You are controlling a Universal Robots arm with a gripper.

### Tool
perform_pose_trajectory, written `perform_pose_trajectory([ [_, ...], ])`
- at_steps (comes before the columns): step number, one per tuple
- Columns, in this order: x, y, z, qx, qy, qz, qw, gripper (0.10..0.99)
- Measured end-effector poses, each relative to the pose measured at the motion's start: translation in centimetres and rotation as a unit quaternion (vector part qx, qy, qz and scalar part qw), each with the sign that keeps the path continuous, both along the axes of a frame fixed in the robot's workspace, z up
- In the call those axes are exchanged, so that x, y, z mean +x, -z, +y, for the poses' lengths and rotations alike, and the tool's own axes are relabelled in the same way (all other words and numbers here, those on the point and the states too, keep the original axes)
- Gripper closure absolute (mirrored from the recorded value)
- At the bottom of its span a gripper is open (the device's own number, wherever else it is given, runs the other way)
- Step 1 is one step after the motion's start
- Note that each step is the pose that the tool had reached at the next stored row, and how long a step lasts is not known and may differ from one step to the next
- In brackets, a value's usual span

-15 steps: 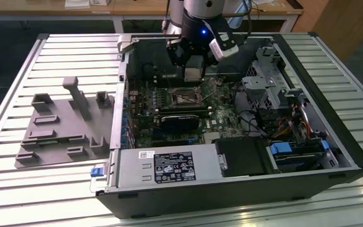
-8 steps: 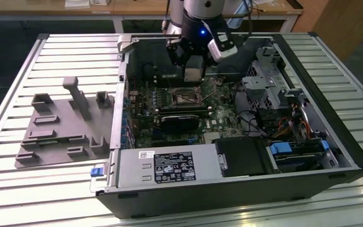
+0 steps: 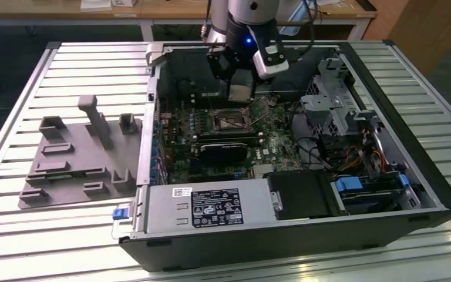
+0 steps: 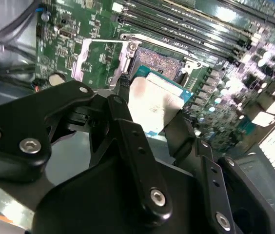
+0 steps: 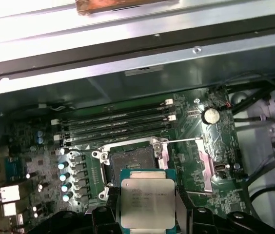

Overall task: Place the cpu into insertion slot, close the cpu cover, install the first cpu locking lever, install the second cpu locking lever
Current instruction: 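Place the cpu into insertion slot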

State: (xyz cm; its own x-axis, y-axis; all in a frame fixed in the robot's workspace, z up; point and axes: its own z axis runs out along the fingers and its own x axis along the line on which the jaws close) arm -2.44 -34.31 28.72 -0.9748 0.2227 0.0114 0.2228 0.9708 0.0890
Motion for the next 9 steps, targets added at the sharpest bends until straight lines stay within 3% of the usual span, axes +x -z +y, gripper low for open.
perform_pose_trajectory([
  [4,0.00,0.06,0.00,0.0000,0.037,0.0000,0.9993,0.549],
  [9,0.00,0.11,0.00,0.0000,0.082,0.0000,0.9966,0.549],
])
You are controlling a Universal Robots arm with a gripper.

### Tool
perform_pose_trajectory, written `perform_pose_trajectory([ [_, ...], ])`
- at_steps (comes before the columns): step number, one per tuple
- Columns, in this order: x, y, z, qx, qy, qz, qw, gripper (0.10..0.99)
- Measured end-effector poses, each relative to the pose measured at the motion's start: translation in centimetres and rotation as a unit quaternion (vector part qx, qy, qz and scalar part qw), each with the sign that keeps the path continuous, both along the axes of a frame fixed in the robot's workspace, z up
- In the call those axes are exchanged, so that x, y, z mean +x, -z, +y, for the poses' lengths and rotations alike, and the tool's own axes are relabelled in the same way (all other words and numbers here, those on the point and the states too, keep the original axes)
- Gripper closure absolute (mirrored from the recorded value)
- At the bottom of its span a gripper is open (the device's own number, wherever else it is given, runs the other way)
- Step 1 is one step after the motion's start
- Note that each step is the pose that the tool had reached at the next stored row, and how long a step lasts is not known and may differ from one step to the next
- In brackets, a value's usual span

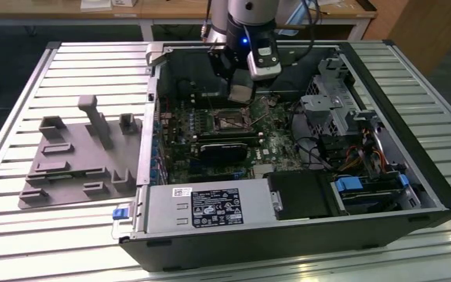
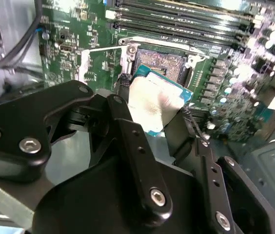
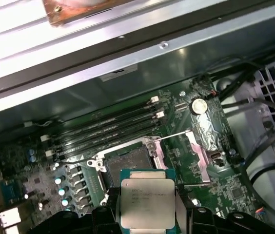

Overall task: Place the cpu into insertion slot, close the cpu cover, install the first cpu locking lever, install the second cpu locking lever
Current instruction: 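Place the cpu into insertion slot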

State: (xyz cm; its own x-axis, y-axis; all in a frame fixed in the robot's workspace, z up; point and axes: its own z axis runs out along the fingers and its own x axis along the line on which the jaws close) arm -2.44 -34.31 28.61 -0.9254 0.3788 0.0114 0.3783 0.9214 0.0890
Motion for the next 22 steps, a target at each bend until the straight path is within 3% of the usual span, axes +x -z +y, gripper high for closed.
perform_pose_trajectory([
  [6,0.00,0.06,0.00,0.0000,0.055,0.0000,0.9985,0.549],
  [11,0.00,0.12,0.00,0.0001,0.100,0.0000,0.9950,0.549],
  [17,0.00,0.19,0.00,0.0001,0.154,0.0000,0.9880,0.549],
  [22,0.00,0.24,0.00,0.0000,0.199,0.0000,0.9799,0.549],
])
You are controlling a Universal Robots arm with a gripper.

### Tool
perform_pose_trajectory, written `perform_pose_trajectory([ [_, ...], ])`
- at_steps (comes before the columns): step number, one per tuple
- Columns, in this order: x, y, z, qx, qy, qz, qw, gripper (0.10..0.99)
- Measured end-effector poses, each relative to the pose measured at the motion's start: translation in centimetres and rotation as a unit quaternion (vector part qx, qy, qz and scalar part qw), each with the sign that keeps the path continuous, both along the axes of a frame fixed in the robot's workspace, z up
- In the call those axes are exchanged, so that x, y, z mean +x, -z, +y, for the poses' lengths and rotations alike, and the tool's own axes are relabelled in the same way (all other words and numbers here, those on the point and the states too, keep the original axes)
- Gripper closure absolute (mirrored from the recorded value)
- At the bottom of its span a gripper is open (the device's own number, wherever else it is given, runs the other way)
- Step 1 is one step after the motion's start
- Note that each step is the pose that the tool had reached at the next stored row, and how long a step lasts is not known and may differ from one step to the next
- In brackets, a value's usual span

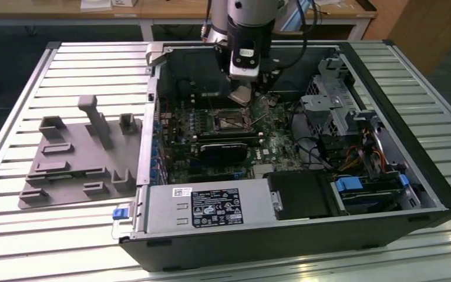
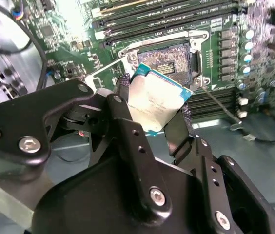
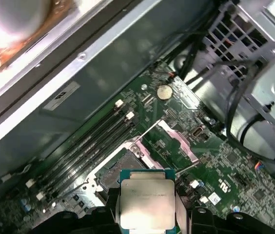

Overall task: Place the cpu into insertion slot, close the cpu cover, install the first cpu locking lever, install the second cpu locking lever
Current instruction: 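Place the cpu into insertion slot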

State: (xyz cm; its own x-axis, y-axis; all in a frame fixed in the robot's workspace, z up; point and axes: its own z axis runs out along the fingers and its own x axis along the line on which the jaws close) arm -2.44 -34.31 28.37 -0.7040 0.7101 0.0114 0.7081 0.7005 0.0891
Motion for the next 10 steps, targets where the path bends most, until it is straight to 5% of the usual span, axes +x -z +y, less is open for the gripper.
perform_pose_trajectory([
  [5,0.00,0.06,0.00,0.0000,0.045,0.0000,0.9990,0.549],
  [10,0.00,0.12,0.00,0.0000,0.091,0.0000,0.9959,0.549],
])
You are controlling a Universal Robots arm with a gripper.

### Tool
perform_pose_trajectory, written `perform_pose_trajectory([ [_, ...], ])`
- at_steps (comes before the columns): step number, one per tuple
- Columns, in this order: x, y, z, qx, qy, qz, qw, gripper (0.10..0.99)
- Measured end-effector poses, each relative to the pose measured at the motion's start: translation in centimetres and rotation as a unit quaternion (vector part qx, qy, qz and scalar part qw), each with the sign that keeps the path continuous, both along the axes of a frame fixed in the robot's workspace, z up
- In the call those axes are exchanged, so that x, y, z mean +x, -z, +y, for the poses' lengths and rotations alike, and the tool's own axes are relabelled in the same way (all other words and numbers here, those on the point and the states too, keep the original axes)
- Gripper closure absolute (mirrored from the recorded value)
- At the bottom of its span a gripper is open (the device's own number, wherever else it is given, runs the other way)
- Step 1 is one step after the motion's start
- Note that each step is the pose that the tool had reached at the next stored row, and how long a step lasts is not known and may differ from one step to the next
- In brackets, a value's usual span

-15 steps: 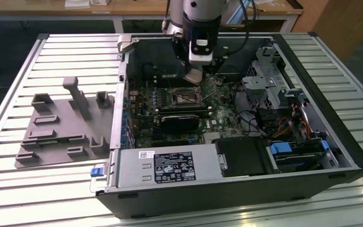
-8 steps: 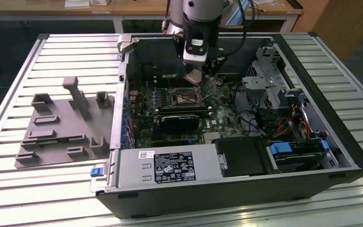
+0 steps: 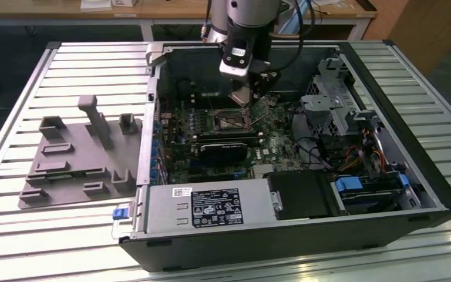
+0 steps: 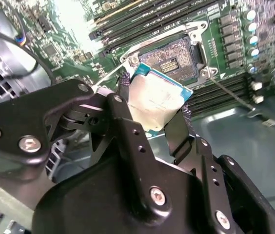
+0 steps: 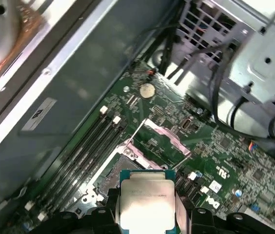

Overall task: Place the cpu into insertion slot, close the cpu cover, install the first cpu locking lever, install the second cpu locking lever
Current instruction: 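Place the cpu into insertion slot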

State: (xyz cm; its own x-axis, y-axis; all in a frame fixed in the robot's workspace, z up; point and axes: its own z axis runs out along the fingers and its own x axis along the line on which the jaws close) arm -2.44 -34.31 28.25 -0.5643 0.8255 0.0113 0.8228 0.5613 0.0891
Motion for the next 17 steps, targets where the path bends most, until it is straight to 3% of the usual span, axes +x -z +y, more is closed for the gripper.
perform_pose_trajectory([
  [4,0.00,0.06,0.00,0.0000,0.036,0.0000,0.9994,0.549],
  [9,0.00,0.12,0.00,0.0000,0.082,0.0000,0.9967,0.549],
  [13,0.00,0.19,0.00,0.0000,0.118,0.0000,0.9930,0.549],
  [17,0.00,0.27,0.00,0.0000,0.154,0.0000,0.9881,0.549],
])
